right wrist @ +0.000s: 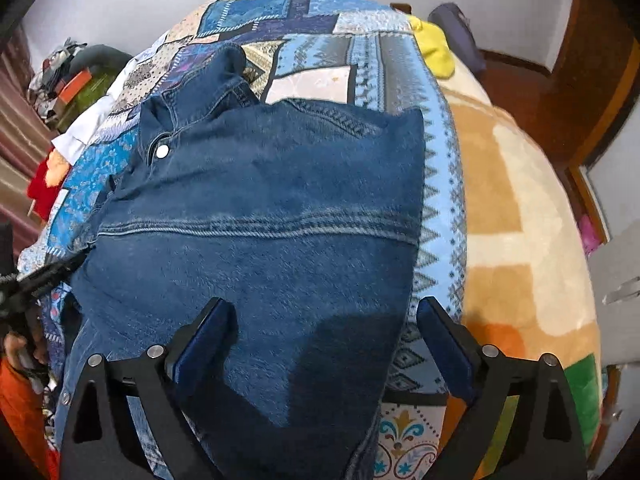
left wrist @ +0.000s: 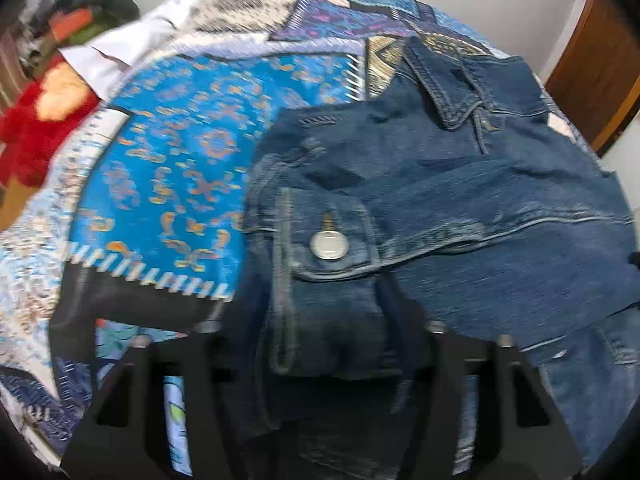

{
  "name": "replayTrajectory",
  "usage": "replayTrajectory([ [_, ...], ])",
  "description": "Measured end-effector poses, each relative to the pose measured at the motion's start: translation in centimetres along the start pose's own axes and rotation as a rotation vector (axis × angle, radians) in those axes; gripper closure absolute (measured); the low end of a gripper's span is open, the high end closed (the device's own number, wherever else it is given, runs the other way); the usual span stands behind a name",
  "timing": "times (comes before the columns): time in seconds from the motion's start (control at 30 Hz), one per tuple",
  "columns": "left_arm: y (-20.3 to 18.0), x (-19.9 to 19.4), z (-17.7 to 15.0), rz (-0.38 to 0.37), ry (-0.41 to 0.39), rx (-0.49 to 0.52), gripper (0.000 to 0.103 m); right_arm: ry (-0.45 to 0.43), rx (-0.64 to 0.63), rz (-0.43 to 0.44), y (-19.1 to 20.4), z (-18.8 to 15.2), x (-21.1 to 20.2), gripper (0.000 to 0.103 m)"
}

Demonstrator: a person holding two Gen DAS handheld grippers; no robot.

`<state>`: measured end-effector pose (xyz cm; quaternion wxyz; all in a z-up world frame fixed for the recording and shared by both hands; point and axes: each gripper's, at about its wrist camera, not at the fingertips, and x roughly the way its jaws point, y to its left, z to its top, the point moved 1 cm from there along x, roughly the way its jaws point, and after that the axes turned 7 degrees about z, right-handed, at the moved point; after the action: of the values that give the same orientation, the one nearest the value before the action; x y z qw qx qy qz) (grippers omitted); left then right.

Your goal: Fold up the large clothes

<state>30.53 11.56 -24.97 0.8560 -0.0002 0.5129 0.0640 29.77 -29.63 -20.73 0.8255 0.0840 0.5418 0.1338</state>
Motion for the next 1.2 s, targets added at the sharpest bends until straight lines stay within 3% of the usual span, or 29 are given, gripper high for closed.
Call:
replayTrajectory([
  [0.07, 0.6, -0.2, -0.2, 0.050, 0.010, 0.001, 0.007, 0.012, 0.038, 0.029, -0.9, -0.1, -0.1, 0.008],
  [0.1, 1.0, -0.4, -0.4, 0.051, 0.009, 0.005, 0.006, 0.019, 0.071, 0.047, -1.6, -0.2, -0.2, 0.008],
  [0.27, 2.7, -2.0, -0.1, -0.034, 0.043, 0.010, 0.006, 0.018, 0.149, 0.069, -3.6, -0.6, -1.4, 0.008],
  [0.43, 4.5, -4.0, 2.6, -0.034, -0.002, -0.001, 0.006, -0.051, 0.119, 0.041, -4.0, 0.6, -3.5, 0.008],
  [0.57, 6.4, -1.9, 5.7, -0.074, 0.035, -0.070, 0.005, -0.092, 0.136, 0.080, -4.3, 2.7, -3.4, 0.008],
  [0.67, 7.4, 2.5, 7.2, -0.172, 0.139, -0.192, 0.006, -0.093, 0.188, 0.118, -5.0, 4.1, -1.7, 0.008],
  [0.73, 7.3, 5.2, 7.7, -0.218, 0.187, -0.233, 0.014, -0.074, 0.233, 0.140, -5.4, 4.8, -0.2, 0.011],
  [0.83, 6.5, 8.0, 8.2, -0.206, 0.226, -0.239, 0.038, -0.061, 0.270, 0.166, -6.1, 5.5, 1.7, 0.018],
  [0.87, 6.0, 8.8, 8.5, -0.211, 0.225, -0.225, 0.051, -0.076, 0.262, 0.164, -6.0, 5.8, 1.8, 0.022],
  [0.93, 4.9, 10.0, 9.1, -0.234, 0.225, -0.214, 0.073, -0.104, 0.213, 0.152, -5.5, 6.5, 1.7, 0.040],
  [0.97, 4.5, 10.4, 9.2, -0.235, 0.231, -0.211, 0.081, -0.103, 0.182, 0.153, -5.1, 7.0, 2.0, 0.057],
  [1.03, 3.4, 10.3, 9.8, -0.190, 0.205, -0.177, 0.085, -0.087, 0.159, 0.136, -4.8, 7.6, 2.8, 0.070],
  [1.07, 3.0, 9.8, 10.2, -0.157, 0.174, -0.150, 0.087, -0.088, 0.149, 0.129, -4.7, 7.8, 3.0, 0.082],
  [1.2, 3.3, 6.6, 11.1, -0.075, 0.049, -0.113, 0.089, -0.103, 0.066, 0.112, -3.3, 9.9, 3.9, 0.091],
])
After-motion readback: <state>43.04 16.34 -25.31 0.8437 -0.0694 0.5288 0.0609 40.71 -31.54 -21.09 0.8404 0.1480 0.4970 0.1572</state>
